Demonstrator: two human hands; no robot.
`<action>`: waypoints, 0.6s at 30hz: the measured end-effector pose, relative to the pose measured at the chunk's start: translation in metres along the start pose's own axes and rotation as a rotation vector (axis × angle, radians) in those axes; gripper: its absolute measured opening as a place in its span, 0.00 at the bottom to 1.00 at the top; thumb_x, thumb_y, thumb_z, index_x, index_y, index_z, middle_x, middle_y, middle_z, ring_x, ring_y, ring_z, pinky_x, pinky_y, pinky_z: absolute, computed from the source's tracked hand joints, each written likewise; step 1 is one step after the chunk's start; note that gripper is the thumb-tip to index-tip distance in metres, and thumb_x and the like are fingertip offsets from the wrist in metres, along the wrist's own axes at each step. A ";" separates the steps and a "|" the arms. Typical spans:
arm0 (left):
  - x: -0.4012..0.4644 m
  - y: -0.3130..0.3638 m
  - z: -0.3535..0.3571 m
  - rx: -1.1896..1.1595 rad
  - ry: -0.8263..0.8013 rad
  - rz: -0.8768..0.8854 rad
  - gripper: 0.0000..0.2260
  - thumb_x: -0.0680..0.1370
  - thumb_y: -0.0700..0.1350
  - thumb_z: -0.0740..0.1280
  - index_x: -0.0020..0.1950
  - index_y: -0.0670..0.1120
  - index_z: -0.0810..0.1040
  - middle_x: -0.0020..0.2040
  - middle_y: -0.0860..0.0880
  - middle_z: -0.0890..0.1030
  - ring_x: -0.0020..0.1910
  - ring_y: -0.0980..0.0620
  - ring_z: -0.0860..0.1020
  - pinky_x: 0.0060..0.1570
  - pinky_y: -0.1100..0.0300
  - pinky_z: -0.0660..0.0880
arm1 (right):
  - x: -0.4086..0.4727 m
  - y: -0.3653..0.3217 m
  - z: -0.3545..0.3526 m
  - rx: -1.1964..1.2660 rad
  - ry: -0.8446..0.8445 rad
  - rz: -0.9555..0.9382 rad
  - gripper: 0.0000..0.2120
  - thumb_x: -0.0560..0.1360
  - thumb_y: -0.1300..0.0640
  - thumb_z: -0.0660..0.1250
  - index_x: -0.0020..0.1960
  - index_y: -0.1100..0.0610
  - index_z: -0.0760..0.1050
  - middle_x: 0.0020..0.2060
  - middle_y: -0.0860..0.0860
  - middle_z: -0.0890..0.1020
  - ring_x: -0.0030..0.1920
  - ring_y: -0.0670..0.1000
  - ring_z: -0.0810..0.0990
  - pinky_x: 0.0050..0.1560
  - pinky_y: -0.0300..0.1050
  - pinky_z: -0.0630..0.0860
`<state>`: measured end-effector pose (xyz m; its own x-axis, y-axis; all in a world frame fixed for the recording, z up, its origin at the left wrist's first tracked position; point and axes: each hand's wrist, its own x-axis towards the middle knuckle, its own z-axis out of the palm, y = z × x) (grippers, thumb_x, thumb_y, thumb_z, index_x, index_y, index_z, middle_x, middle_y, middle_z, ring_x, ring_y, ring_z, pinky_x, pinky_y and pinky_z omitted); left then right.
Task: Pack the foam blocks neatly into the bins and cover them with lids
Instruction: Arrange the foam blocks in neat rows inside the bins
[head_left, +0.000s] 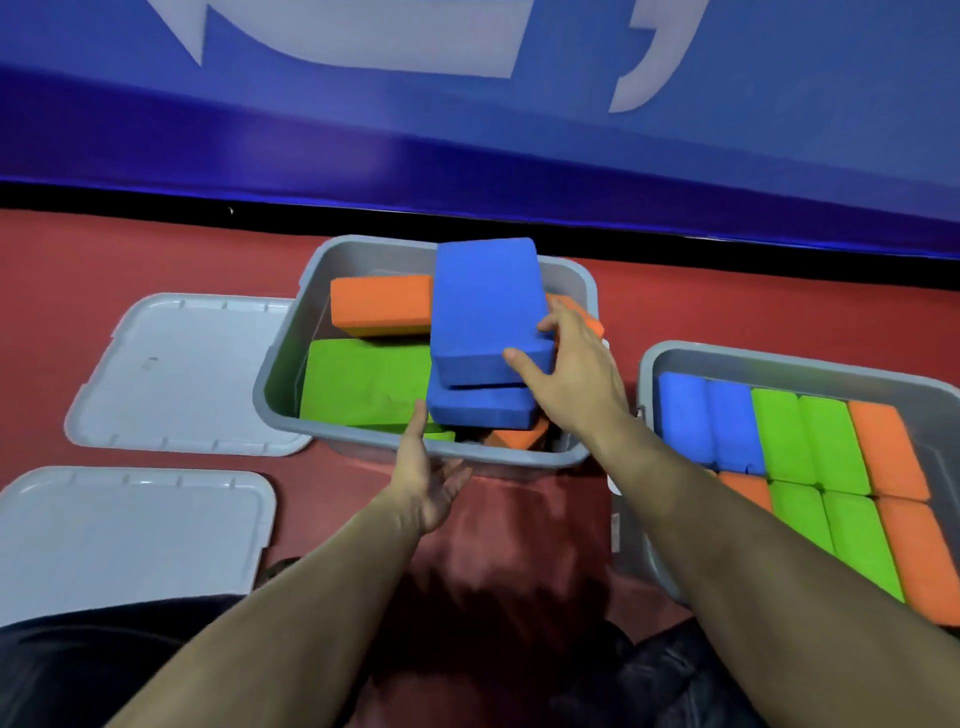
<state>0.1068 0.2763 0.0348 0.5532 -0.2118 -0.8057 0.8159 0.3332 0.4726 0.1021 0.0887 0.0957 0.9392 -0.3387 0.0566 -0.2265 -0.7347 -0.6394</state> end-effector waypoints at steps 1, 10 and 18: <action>-0.007 -0.011 -0.006 -0.012 0.011 -0.022 0.29 0.75 0.70 0.63 0.56 0.45 0.79 0.52 0.45 0.81 0.52 0.50 0.79 0.64 0.51 0.75 | -0.007 -0.006 -0.006 -0.015 0.014 -0.014 0.24 0.75 0.39 0.71 0.62 0.51 0.70 0.70 0.49 0.74 0.67 0.54 0.73 0.64 0.49 0.70; -0.072 -0.109 -0.042 -0.247 0.013 -0.214 0.53 0.58 0.79 0.70 0.69 0.41 0.78 0.63 0.40 0.81 0.64 0.42 0.79 0.69 0.46 0.72 | -0.071 -0.039 -0.016 -0.376 -0.338 -0.087 0.39 0.75 0.28 0.60 0.81 0.42 0.56 0.83 0.47 0.49 0.82 0.53 0.47 0.80 0.58 0.48; -0.086 -0.112 -0.063 0.077 0.001 -0.266 0.54 0.59 0.84 0.59 0.63 0.40 0.80 0.57 0.42 0.83 0.60 0.41 0.81 0.57 0.48 0.78 | -0.080 -0.051 -0.007 -0.436 -0.469 -0.051 0.43 0.74 0.27 0.61 0.82 0.40 0.50 0.83 0.46 0.45 0.82 0.55 0.44 0.80 0.62 0.45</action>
<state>-0.0432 0.3149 0.0290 0.3177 -0.2818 -0.9054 0.9429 0.1950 0.2701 0.0373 0.1492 0.1288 0.9423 -0.0762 -0.3260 -0.1695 -0.9483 -0.2684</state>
